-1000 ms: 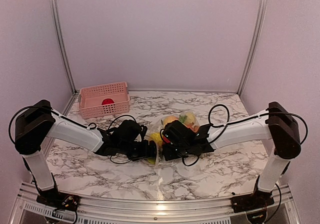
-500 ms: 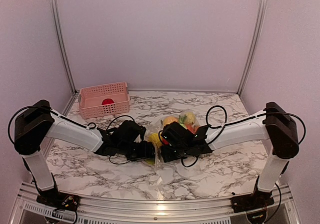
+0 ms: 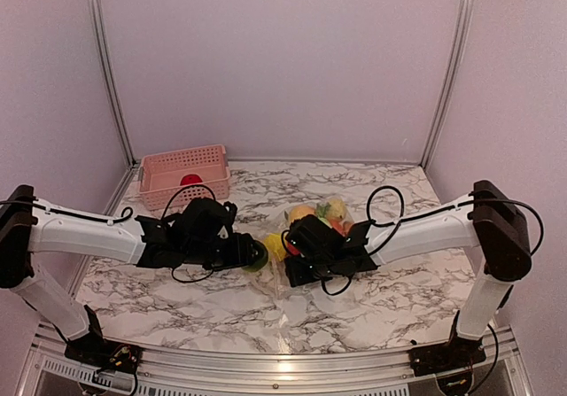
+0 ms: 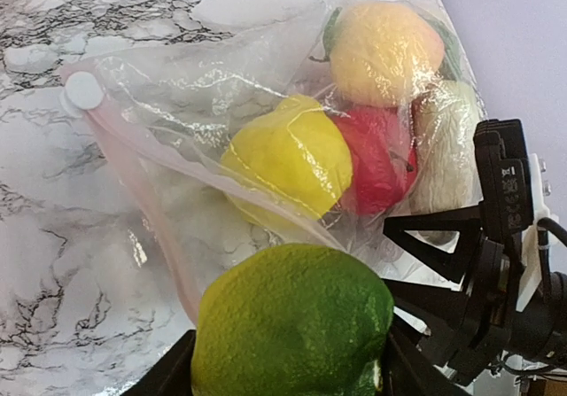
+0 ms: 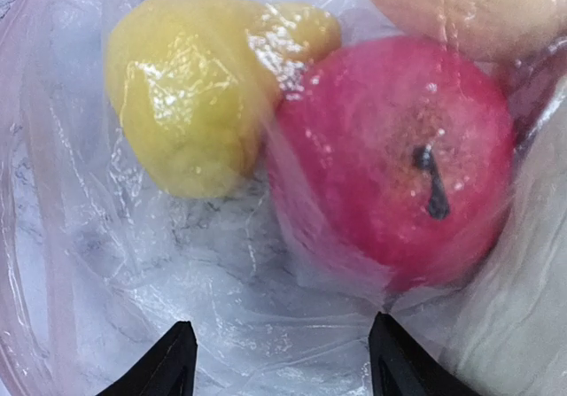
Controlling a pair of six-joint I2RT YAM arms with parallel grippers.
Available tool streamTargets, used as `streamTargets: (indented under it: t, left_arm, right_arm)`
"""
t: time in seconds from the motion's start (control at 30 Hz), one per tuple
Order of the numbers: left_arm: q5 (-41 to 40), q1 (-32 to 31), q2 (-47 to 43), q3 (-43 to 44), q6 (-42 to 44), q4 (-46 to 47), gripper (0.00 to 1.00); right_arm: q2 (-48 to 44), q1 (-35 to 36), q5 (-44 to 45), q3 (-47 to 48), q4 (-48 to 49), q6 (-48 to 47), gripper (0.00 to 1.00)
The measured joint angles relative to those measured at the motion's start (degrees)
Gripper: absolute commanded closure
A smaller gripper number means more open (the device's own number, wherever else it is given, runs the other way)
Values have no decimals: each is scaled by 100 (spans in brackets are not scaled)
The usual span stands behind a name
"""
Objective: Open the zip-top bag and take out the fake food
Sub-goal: Pick up the fake fruit from the zipper food storage bag, then place the fake fruit in the bin.
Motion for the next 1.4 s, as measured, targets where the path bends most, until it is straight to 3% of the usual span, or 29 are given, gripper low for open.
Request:
streamTargets:
  t: [0.43, 0.6, 0.8, 0.87, 1.03, 1.4]
  left_arm:
    - [-890, 68, -1088, -341, -26, -778, 64]
    - [-1141, 343, -1331, -310, 33, -1021, 64]
    - [-1237, 1211, -1351, 175, 361, -1261, 63]
    - [-1257, 1556, -1331, 431, 509, -1276, 63]
    - [-1274, 2363, -929, 1248, 872, -1266, 63]
    - [-1108, 3731, 922, 2610, 1137, -1154, 62]
  right_arm:
    - [-579, 48, 0, 11, -76, -9, 31]
    - [-933, 122, 11, 50, -103, -22, 22]
    - [-1449, 160, 96, 50, -133, -87, 12]
    - [-1598, 160, 140, 50, -164, -118, 2]
    - [-1853, 162, 249, 50, -282, -136, 1]
    - [-2625, 162, 522, -48, -636, -37, 1]
